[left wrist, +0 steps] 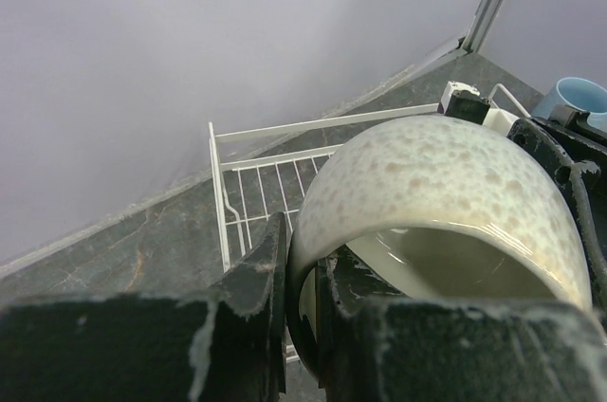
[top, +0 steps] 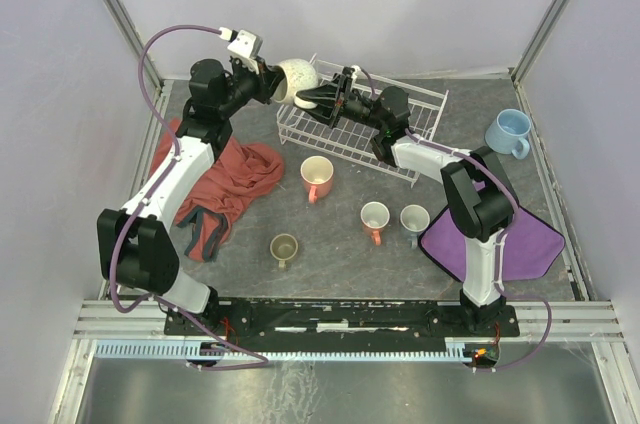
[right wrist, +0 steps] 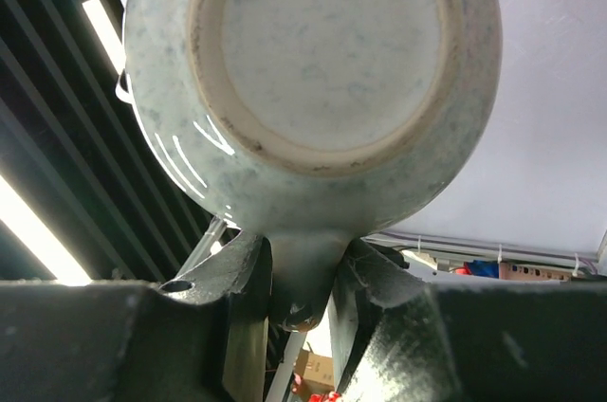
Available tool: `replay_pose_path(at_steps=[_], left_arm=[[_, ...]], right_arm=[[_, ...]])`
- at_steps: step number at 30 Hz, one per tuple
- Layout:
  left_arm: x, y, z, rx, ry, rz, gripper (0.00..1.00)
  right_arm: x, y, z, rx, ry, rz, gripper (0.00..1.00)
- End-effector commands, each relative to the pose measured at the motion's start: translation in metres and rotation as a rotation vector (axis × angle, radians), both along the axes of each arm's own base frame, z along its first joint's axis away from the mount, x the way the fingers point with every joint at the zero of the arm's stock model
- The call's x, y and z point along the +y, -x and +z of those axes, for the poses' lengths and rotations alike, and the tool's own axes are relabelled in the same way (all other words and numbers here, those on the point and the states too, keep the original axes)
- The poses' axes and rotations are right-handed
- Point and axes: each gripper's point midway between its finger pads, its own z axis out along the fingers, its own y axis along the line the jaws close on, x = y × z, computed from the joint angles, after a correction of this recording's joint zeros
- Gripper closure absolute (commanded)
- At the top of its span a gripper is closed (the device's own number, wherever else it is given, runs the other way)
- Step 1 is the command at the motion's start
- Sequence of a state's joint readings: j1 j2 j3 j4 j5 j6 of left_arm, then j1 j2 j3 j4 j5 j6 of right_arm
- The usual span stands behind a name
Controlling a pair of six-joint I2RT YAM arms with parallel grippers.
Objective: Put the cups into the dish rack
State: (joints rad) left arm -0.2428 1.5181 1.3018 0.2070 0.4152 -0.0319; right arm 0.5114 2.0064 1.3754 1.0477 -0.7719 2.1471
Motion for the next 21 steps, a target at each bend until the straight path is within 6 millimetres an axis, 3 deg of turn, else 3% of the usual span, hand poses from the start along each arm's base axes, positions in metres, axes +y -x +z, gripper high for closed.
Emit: replay_pose_path(at_steps=[1, 8, 16, 18, 21], left_arm=[[-0.019, 0.024, 0.055, -0.141, 0.064, -0.085, 0.97], [-0.014, 0.018, 0.046, -0.114, 0.063, -0.041, 0.76], [-0.008, 0.012, 0.042, -0.099, 0.063, 0.006, 0.41], [-0.006, 0.011, 0.042, -0.098, 0.063, 0.020, 0.27], [0.000, 0.009, 0.040, -0.095, 0.057, 0.054, 0.18]], right_arm=[[-0.015, -0.011, 0.046, 0.153, -0.169, 0.014, 0.99], [-0.021, -0.015, 0.051, 0.124, -0.174, -0.041, 0.99], [-0.030, -0.019, 0.054, 0.107, -0.178, -0.078, 0.99], [-0.034, -0.021, 0.055, 0.102, -0.183, -0.090, 0.99], [-0.043, -0.028, 0.053, 0.103, -0.186, -0.125, 0.99]])
